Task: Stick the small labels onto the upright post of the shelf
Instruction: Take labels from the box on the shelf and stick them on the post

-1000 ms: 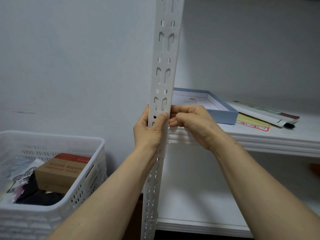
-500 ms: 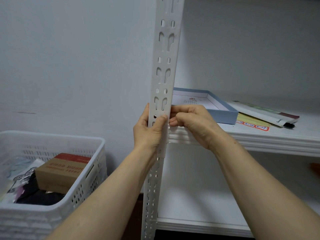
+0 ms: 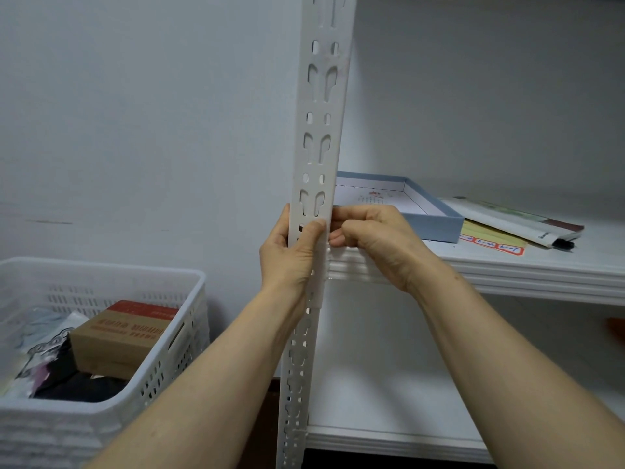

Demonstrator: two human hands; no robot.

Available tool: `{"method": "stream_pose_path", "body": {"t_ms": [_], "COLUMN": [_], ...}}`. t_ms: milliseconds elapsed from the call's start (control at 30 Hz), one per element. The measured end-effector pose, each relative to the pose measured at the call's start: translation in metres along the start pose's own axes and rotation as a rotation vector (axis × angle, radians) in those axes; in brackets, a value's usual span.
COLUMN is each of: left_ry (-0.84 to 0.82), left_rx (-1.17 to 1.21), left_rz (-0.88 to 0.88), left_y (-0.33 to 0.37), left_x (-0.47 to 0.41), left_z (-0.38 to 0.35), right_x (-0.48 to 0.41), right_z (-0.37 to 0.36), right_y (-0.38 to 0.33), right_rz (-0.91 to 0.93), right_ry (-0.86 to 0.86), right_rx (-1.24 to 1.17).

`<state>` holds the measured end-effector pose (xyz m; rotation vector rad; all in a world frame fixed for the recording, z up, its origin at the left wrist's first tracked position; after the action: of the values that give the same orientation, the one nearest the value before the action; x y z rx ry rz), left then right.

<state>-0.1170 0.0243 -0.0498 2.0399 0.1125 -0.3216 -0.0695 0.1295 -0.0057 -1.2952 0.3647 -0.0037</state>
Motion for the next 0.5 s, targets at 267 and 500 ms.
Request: {"method": "stream_pose_path", "body": {"t_ms": [267, 500], "left_ry": [-0.002, -0.004], "left_rx": [0.0, -0.011], "left_rz": [-0.014, -0.016], "left_y": [0.0014, 0.0008], "left_x": [0.0012, 0.0005], "left_z": [0.0001, 0.0007], "right_x": [0.0004, 0.0013], "right_z": [-0.0004, -0.001], "right_y": [-0.001, -0.0021], "right_rz": [0.009, 0.007], "right_ry": [-0.005, 0.0], "right_rx": [-0.005, -0.003]}}
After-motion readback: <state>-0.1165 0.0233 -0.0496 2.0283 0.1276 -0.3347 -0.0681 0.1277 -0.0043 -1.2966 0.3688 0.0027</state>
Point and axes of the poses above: each hand's wrist, its own x-axis away from the middle knuckle, its own z-axis out of the back of the hand, y = z × x, the point moved 7 cm from there along -x, towards the middle knuckle, and after that the axes turned 2 degrees about y, right-handed, at the moved point
